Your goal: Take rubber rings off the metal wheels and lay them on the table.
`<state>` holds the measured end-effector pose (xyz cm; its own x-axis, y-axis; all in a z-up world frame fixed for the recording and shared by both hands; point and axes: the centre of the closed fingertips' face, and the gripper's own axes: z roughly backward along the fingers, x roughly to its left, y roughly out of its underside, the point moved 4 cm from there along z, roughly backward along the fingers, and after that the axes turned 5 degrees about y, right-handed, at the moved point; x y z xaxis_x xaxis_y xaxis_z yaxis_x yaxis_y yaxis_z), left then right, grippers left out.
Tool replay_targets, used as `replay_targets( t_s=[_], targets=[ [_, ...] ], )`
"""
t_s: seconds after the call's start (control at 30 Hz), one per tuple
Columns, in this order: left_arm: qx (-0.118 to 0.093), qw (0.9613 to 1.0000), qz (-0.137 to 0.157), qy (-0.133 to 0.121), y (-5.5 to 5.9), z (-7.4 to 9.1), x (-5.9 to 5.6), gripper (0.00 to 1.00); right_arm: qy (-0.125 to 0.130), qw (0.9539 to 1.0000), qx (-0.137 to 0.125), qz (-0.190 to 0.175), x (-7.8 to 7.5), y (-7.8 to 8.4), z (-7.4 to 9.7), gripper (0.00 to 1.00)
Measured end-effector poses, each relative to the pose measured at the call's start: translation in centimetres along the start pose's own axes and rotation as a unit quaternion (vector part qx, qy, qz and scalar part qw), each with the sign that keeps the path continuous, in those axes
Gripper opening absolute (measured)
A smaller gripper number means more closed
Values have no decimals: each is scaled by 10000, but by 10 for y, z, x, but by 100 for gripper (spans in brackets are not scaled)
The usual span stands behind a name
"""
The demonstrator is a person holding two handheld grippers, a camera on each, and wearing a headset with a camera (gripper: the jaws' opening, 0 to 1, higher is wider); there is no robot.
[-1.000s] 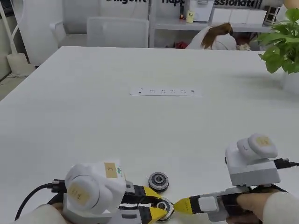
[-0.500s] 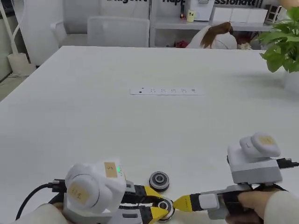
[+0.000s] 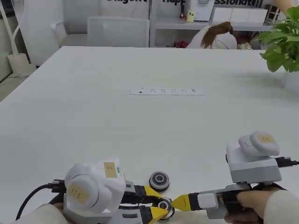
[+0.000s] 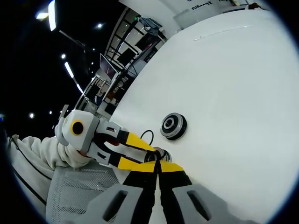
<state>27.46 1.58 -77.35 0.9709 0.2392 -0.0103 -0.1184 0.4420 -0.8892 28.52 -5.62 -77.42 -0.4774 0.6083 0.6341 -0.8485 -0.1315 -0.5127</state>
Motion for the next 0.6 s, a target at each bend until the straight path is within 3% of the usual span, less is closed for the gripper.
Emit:
replay_targets(
  t_s=[0.6],
  targets=[
    [4, 10000, -3, -5, 0, 0, 0, 14, -98, 9999, -21, -70, 4, 0, 0, 0]
  ],
)
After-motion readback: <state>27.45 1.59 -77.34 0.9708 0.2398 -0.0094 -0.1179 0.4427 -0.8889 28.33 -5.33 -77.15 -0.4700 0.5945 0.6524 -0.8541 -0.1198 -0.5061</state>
